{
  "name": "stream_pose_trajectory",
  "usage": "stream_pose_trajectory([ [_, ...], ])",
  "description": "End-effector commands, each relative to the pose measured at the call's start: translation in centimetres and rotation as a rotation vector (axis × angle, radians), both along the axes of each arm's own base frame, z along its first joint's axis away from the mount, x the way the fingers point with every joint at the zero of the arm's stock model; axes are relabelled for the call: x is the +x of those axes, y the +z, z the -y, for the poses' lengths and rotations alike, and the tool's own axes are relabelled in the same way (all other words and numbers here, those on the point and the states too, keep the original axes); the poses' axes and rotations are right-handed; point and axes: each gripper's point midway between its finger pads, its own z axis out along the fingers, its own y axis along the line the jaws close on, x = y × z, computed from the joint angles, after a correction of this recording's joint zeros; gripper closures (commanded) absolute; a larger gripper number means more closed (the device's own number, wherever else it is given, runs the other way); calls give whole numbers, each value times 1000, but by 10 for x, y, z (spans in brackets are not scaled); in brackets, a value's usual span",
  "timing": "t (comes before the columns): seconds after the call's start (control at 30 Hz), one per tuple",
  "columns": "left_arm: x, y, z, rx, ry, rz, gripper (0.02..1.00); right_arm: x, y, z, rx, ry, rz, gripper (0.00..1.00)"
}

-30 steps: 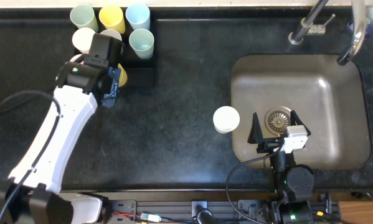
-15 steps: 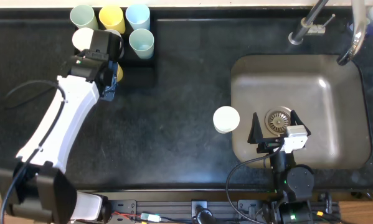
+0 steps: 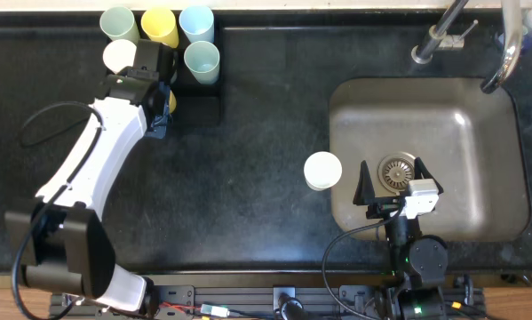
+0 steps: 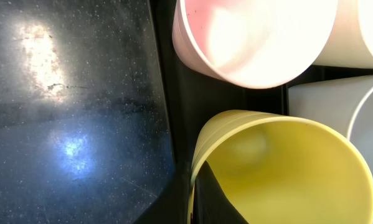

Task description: Store Cups

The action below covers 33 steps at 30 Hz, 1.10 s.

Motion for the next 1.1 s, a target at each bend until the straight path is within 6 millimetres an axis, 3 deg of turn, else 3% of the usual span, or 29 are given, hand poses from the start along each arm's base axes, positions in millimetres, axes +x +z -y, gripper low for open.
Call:
stream_pose_trajectory([
  [0.03,2,-2,-8,28,31,4,952,0,-2,2,-2,-11,4,5],
  [0.3,4,-3,-9,36,34,5,886,0,-2,2,-2,-11,4,5],
  [0.67,5,4,-9,34,35,28,645,0,-2,2,-2,-11,4,3],
  [0.77,3,24,-10,29,37,81,437,0,-2,2,-2,-11,4,3],
  [0.87,2,57,-13,53,-8,177,334,0,-2,2,-2,-11,4,3],
  [1.0,8,117,-17,145,-157,382,246,0,-2,2,-2,-11,4,3],
  [1.1,10,169,-17,294,-327,544,119,0,-2,2,-2,-11,4,3],
])
